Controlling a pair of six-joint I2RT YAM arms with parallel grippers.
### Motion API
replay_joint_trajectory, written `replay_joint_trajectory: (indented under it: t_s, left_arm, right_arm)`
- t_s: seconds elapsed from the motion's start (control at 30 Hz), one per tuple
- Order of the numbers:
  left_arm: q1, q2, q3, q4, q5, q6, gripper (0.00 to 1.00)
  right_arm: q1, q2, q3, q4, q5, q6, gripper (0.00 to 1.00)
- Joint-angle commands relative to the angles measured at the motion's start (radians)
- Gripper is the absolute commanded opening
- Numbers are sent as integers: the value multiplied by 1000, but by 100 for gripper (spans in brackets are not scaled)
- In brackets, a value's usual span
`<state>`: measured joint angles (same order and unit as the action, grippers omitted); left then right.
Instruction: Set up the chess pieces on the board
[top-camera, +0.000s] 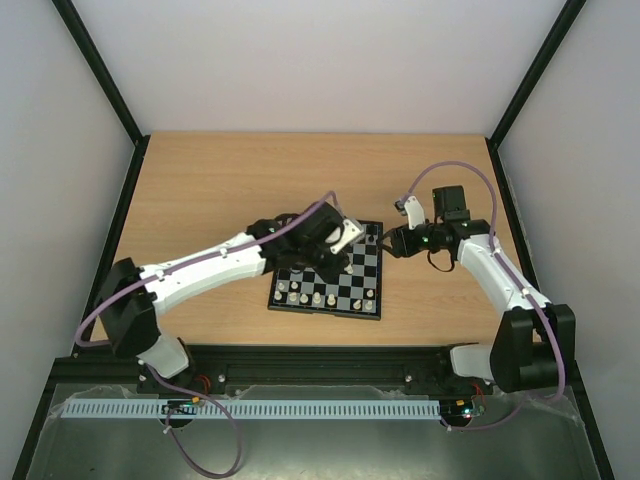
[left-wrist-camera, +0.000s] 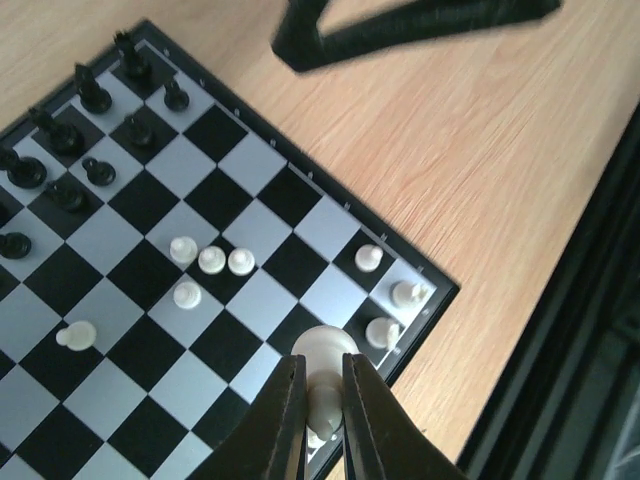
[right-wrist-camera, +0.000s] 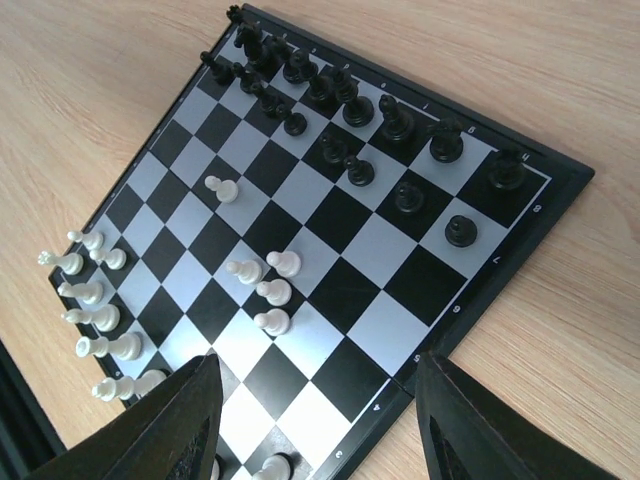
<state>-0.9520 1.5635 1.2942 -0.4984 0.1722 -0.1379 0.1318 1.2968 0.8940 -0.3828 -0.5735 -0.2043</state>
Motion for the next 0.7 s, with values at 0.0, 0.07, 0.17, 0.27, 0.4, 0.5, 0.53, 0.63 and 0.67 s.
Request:
replay_joint_trajectory:
  t_s: [0.0, 0.07, 0.17, 0.27, 0.4, 0.5, 0.53, 0.63, 0.67]
  left_arm:
    - [-80, 65, 62, -155, -204, 115, 3]
    - [-112, 98, 74, -166, -243, 137, 4]
    - [-153, 148, 92, -174, -266, 163, 5]
    - [-190, 207, 119, -187, -288, 180, 5]
    - [-212, 287, 159, -201, -307, 191, 5]
    - [-214, 325, 177, -209, -316, 202, 5]
    - [-214, 337, 181, -212, -316, 205, 5]
    - [-214, 367, 195, -231, -313, 212, 5]
    - [-214, 373, 197, -236, -308, 212, 5]
  right_arm:
    - [-4, -26, -25, 19, 27, 11, 54]
    - [-3, -23, -24, 18, 31, 9, 54]
    - [-4, -27, -24, 15, 30, 8, 54]
    - [-4, -35, -29, 18, 29, 5, 54]
    - [-3, -36, -28, 12, 27, 0, 54]
    - [-3, -37, -29, 10, 23, -3, 54]
    - [-4, -38, -28, 10, 21, -3, 54]
    - [-4, -37, -28, 9, 17, -6, 54]
    - [-4, -36, -29, 9, 15, -6, 54]
